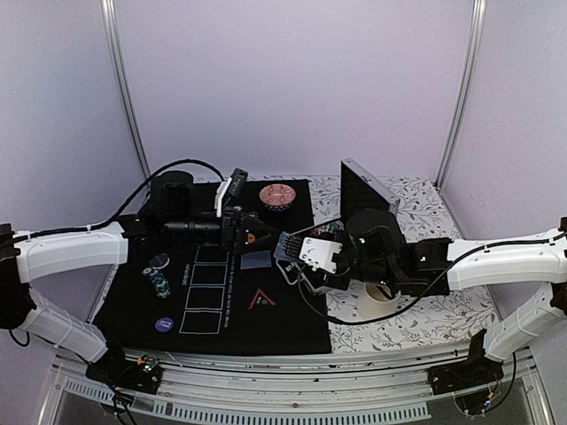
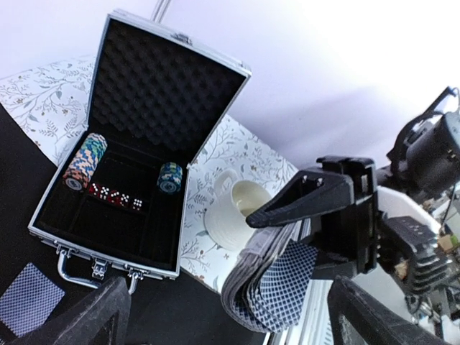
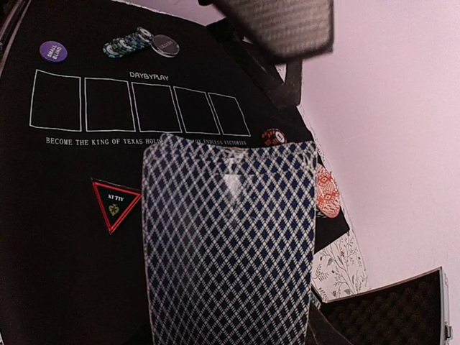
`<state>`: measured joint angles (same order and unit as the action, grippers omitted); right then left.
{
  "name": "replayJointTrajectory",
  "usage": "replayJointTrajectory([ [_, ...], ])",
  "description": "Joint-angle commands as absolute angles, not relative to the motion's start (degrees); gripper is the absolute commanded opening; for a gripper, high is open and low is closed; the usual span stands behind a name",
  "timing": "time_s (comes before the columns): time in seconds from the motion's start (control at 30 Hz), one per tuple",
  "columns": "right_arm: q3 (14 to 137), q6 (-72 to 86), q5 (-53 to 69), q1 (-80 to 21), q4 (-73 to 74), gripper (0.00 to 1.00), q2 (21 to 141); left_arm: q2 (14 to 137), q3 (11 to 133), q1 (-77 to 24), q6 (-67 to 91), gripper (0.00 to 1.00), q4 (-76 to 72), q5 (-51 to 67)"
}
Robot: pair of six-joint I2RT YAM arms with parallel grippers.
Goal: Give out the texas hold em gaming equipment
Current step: Pick up the poker card from the face-down deck piles.
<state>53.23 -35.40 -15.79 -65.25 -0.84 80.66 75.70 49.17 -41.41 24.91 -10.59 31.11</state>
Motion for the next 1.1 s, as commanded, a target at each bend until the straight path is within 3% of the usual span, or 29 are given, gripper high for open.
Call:
replayJointTrajectory([
  [0.0,55.70,-35.24,-15.15,-66.20,-2.14,0.43,81.31,79.49,54.23,-45.15,18.73,0.98,-3.57,26.28],
  [0.2,56.19,-35.26,-14.96,-66.69,-2.14,0.43,81.73,84.49,58.83,-47.35,16.95,0.96,-0.02,22.02],
  [0.6,55.61,-35.54,-15.36,-66.83,-2.74,0.43,81.22,84.27,59.77,-47.51,15.77,0.58,4.13,15.78],
  [0.9,55.72,-35.95,-15.33,-66.80,-3.06,0.43,81.27,81.89,58.62,-46.98,14.67,0.58,5.62,12.27],
  [1.07,55.55,-35.95,-15.46,-66.80,-2.87,0.43,81.21,81.38,58.71,-46.76,14.43,0.70,5.82,14.30],
])
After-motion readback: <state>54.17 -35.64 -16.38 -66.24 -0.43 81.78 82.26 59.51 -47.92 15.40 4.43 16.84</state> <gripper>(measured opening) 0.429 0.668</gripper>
